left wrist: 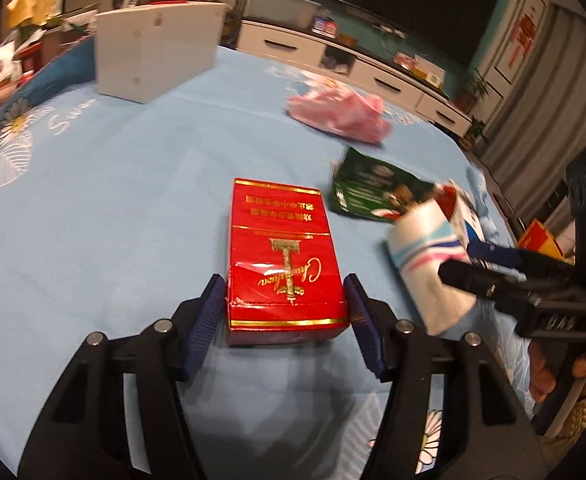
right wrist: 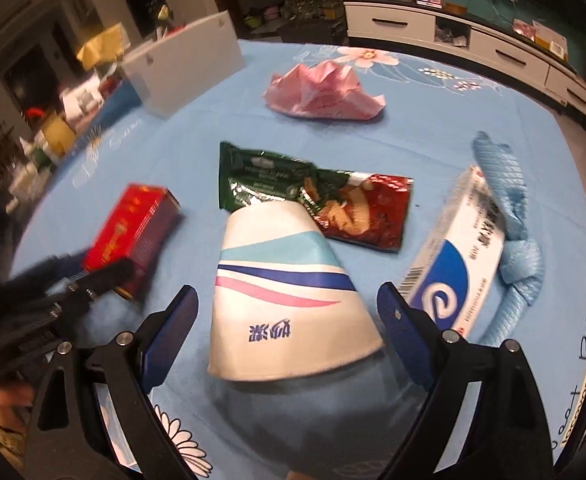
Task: Collect trash
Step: 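Grasp the red cigarette box with the left tool while the right tool grasps the paper cup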
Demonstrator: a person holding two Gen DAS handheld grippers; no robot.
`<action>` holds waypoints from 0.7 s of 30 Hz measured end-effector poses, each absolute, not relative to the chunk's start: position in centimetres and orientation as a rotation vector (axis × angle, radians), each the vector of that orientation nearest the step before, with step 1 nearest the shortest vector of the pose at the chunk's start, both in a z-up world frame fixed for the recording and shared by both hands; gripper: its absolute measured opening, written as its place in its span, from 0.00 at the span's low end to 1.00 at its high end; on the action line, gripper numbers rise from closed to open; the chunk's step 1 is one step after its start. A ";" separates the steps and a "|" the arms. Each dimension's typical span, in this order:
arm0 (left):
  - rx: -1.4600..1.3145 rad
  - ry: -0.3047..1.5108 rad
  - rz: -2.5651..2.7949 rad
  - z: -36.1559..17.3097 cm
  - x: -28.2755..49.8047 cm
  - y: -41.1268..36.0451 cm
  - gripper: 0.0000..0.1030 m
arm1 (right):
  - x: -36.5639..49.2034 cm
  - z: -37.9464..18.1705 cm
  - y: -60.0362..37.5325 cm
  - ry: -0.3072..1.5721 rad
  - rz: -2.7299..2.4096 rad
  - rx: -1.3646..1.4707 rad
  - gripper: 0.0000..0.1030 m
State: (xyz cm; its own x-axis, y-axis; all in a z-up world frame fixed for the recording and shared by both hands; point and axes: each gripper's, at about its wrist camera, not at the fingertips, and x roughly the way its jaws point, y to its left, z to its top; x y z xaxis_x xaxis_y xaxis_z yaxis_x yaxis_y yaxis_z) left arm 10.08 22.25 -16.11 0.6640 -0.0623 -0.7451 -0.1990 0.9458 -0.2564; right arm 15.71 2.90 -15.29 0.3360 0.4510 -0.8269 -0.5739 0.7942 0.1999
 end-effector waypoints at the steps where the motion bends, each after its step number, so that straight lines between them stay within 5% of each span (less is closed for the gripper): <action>1: -0.336 0.843 0.083 -16.0 10.1 22.5 0.60 | 15.6 -15.4 3.3 1.028 0.671 -0.158 0.87; 8: -0.359 0.836 0.081 -16.1 9.9 23.4 0.60 | 15.5 -16.7 5.0 1.025 0.644 -0.270 0.87; 17: -0.360 0.847 0.066 -16.7 10.0 23.1 0.60 | 14.7 -15.5 4.4 0.960 0.637 -0.254 0.64; 21: -0.368 0.843 0.060 -16.8 9.8 23.0 0.60 | 14.1 -14.8 3.7 0.944 0.639 -0.210 0.62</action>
